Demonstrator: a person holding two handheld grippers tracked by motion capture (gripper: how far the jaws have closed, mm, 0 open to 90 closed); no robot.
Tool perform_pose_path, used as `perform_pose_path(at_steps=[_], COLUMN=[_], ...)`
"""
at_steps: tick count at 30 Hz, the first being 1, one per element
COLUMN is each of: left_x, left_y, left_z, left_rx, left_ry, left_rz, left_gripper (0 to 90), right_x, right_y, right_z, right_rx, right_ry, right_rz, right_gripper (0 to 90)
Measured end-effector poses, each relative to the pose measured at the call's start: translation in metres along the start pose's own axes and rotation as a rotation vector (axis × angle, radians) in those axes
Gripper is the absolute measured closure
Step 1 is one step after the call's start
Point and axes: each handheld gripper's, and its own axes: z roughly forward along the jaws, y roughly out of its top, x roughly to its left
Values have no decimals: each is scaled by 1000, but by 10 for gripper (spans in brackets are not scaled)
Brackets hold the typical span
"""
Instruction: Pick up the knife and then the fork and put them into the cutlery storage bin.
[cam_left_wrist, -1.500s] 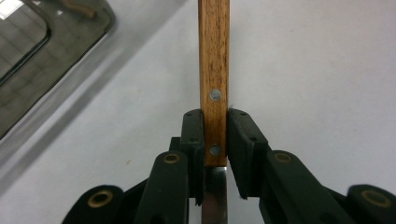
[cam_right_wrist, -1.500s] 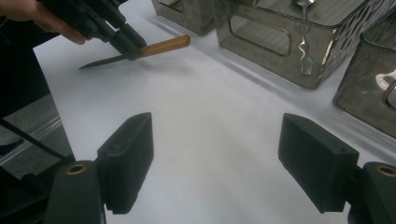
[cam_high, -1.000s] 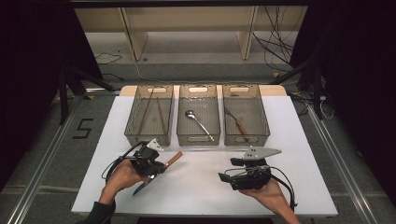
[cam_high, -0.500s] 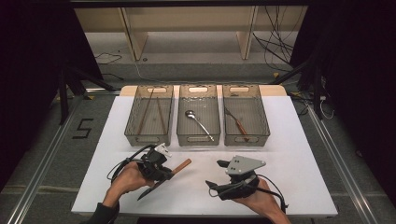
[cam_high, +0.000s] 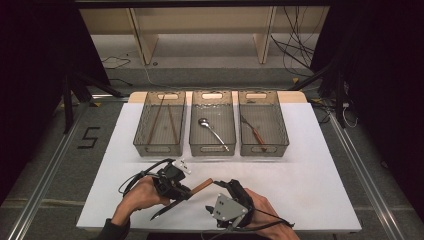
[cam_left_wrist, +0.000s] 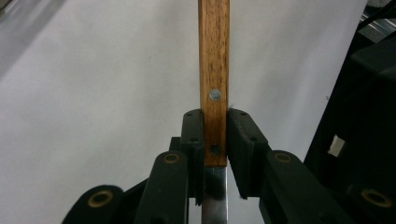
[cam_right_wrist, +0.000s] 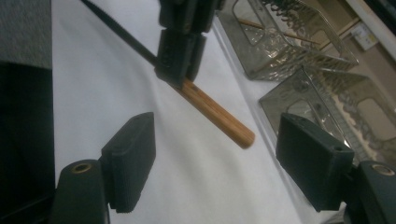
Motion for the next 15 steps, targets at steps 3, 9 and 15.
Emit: perform_pose_path(at_steps=[3, 9, 15], left_x=[-3, -9, -15], left_y=[1, 4, 6], left_z=[0, -1, -2], left_rx=[2, 7, 15], left_ry=[-5, -16, -30], left_rz=[8, 22, 40], left_gripper=[763, 763, 763], right_x=[9, 23, 33], right_y=[2, 1, 2], right_z=[5, 16, 24], right_rx=[23, 64, 88], right_ry=[-39, -136, -192], right_rz=[-90, -263, -367], right_gripper=[303, 350, 434])
